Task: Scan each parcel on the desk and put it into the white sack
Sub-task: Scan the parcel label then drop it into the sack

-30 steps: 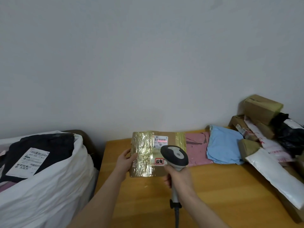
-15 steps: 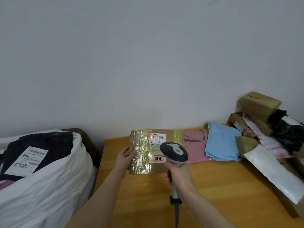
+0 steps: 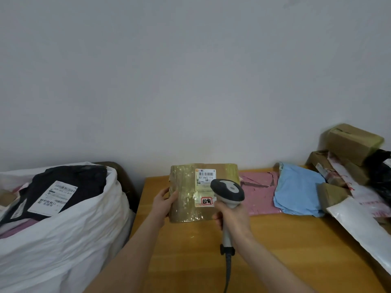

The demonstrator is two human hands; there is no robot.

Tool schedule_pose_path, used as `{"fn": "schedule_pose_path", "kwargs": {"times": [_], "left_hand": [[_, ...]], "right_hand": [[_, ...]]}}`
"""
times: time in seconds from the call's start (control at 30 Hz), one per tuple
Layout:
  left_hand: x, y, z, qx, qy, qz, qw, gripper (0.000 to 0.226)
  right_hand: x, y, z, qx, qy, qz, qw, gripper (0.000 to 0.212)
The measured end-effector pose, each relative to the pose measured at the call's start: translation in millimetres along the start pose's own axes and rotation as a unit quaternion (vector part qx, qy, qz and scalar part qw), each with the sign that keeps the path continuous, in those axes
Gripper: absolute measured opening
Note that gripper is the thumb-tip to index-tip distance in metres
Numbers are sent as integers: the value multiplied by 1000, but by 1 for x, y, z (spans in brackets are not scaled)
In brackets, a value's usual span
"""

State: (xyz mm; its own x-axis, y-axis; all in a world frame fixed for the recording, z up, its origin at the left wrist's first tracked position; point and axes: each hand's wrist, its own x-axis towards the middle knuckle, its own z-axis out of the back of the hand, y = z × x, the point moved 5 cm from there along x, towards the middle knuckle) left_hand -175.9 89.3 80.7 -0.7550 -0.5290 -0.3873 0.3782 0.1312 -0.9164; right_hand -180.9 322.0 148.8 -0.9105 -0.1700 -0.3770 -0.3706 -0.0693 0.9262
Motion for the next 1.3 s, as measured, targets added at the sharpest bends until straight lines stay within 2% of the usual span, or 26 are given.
{"fn": "schedule_pose_path", "kwargs": {"times": [0.23, 0.43, 0.57, 0.63, 0.77, 0.87, 0.93, 1.0, 1.03, 1.13, 1.23, 1.3], "left_hand": [[-20, -54, 63, 33, -91, -61, 993, 55], [-51, -96, 188, -9, -208, -98, 973, 46], [-59, -110, 287, -27, -270, -110, 956, 47], [-56, -112, 339, -30, -291, -99, 951, 49], [-42, -103, 439, -30, -305, -65, 950, 40], [-26, -80, 507, 0, -310, -12, 951, 39], [-15, -62, 538, 68, -315, 27, 946, 41], [0, -51, 559, 232, -313, 53, 920, 49], [7, -53, 560, 308, -303, 40, 901, 55], [24, -68, 526, 457, -191, -34, 868, 61], [37, -71, 484, 493, -68, -52, 866, 71], [42, -65, 473, 523, -48, -52, 850, 68]], "right_hand": [[29, 38, -52, 5, 78, 41, 996, 6], [8, 67, -162, 1, 175, 59, 983, 10], [-11, 82, -238, -19, 197, 87, 976, 13], [-19, 85, -283, -24, 199, 95, 975, 12], [-36, 79, -383, -28, 209, 97, 973, 12], [-47, 62, -453, -29, 227, 53, 972, 14], [-50, 49, -484, -18, 232, 13, 972, 22], [-49, 35, -504, -21, 230, -12, 973, 25], [-48, 29, -511, -30, 227, -19, 973, 23], [-44, 19, -525, -45, 215, -30, 975, 20], [-40, 18, -530, -54, 203, -31, 977, 20], [-35, 18, -528, -50, 194, -36, 979, 21]]}}
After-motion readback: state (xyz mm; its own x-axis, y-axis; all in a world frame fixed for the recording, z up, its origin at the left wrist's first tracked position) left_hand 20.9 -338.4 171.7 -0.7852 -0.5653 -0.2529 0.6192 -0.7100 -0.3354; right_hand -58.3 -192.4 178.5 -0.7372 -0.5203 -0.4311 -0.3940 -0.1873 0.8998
